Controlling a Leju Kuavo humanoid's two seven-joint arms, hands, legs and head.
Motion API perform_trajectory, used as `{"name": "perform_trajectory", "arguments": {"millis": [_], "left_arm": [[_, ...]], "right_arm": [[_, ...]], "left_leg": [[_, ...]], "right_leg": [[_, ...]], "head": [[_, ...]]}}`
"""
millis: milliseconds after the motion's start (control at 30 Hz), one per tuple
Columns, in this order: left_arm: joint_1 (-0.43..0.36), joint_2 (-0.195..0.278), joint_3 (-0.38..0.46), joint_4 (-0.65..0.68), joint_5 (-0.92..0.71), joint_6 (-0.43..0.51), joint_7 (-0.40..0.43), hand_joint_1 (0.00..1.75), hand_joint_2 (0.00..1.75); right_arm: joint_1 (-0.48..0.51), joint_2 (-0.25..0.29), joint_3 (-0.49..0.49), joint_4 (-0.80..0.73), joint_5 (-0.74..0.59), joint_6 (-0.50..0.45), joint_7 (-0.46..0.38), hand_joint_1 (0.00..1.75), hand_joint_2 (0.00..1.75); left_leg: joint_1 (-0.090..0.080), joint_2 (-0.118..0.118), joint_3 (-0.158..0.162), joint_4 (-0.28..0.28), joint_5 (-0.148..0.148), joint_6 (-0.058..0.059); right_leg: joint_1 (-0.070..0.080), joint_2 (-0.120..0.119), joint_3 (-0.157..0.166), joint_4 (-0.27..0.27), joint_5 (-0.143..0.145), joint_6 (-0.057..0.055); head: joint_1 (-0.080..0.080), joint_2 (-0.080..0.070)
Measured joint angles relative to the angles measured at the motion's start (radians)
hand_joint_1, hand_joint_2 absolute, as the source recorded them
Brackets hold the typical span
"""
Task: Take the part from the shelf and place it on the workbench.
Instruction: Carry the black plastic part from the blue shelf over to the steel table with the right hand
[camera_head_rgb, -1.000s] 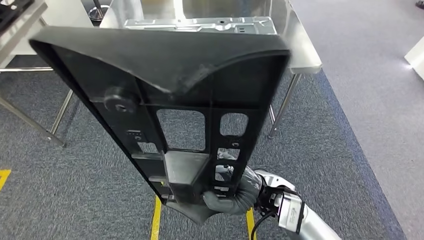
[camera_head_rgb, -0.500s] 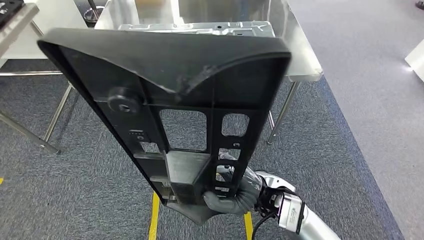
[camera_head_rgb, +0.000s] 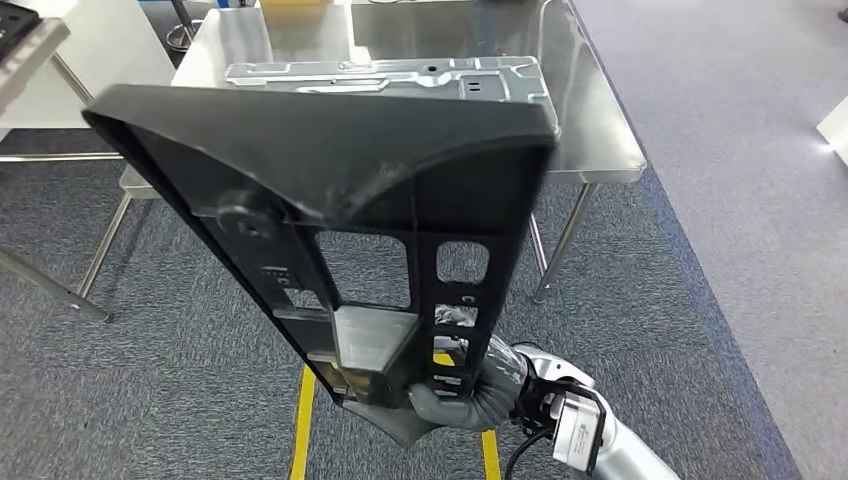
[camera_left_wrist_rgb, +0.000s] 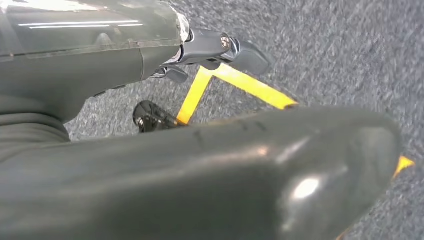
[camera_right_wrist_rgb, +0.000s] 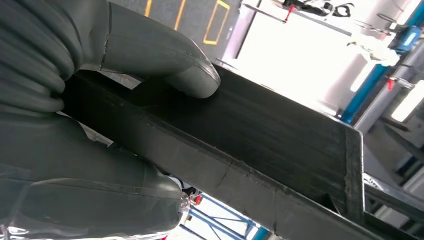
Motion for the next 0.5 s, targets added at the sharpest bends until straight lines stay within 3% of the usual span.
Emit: {"name": "perform_trajectory", "arguments": {"millis": [67, 133, 167, 200, 233, 267, 333, 400, 500], "left_arm": [[0.000, -0.001, 0.000, 0.000, -0.002, 0.000, 0.000, 0.00, 0.00], [0.002, -0.002, 0.001, 0.000, -0.003, 0.000, -0.001, 0.00, 0.00], [0.004, -0.002, 0.001, 0.000, -0.003, 0.000, -0.002, 0.00, 0.00], [0.006, -0.002, 0.002, 0.000, -0.004, 0.000, -0.002, 0.00, 0.00], [0.008, -0.002, 0.003, 0.000, -0.005, 0.000, -0.002, 0.00, 0.00], [0.009, -0.002, 0.004, 0.000, -0.006, 0.000, -0.003, 0.00, 0.00], [0.009, -0.001, 0.005, 0.000, -0.007, 0.000, -0.005, 0.00, 0.00], [0.007, -0.001, 0.006, 0.000, -0.010, 0.000, -0.006, 0.00, 0.00], [0.006, 0.000, 0.006, 0.000, -0.011, -0.002, -0.008, 0.00, 0.00]], "right_arm": [[0.000, 0.000, 0.000, 0.000, 0.002, -0.004, -0.002, 1.69, 1.75], [0.004, 0.000, -0.001, 0.000, 0.004, -0.008, -0.002, 1.69, 1.75], [0.007, 0.000, -0.001, 0.000, 0.005, -0.009, -0.003, 1.69, 1.75], [0.009, 0.000, -0.001, 0.000, 0.005, -0.009, -0.003, 1.69, 1.75], [0.011, 0.000, -0.001, 0.000, 0.005, -0.009, -0.003, 1.69, 1.75], [0.012, 0.000, -0.001, 0.000, 0.005, -0.009, -0.003, 1.69, 1.75], [0.012, 0.000, -0.001, 0.000, 0.005, -0.010, -0.003, 1.69, 1.75], [0.011, 0.000, -0.001, 0.000, 0.005, -0.010, -0.003, 1.69, 1.75], [0.011, 0.000, -0.003, -0.002, 0.005, -0.012, -0.002, 1.69, 1.75]], "left_leg": [[0.002, 0.002, -0.030, 0.072, -0.035, -0.006], [0.002, 0.003, -0.115, 0.215, -0.086, -0.007], [0.001, 0.003, -0.157, 0.276, -0.098, -0.007], [0.001, 0.003, -0.185, 0.304, -0.090, -0.006], [0.001, 0.003, -0.193, 0.291, -0.059, -0.004], [0.000, 0.003, -0.183, 0.242, -0.012, 0.001], [-0.006, 0.006, -0.139, 0.107, 0.072, 0.013], [-0.013, 0.008, -0.113, 0.040, 0.094, 0.022], [-0.014, 0.005, -0.102, 0.027, 0.087, 0.034]], "right_leg": [[0.000, -0.004, 0.015, -0.008, -0.008, -0.015], [0.005, -0.008, 0.026, -0.008, -0.019, -0.025], [0.008, -0.008, 0.031, -0.008, -0.025, -0.027], [0.010, -0.008, 0.038, -0.007, -0.031, -0.029], [0.013, -0.007, 0.047, -0.007, -0.038, -0.029], [0.015, -0.006, 0.058, -0.007, -0.045, -0.029], [0.019, -0.005, 0.078, -0.005, -0.061, -0.024], [0.021, -0.004, 0.085, -0.004, -0.072, -0.015], [0.020, -0.005, 0.089, -0.003, -0.082, 0.003]], "head": [[-0.002, 0.000], [-0.003, 0.000], [-0.003, 0.000], [-0.003, 0.000], [-0.003, 0.000], [-0.003, 0.000], [-0.002, 0.000], [-0.002, 0.000], [-0.002, 0.000]]}}
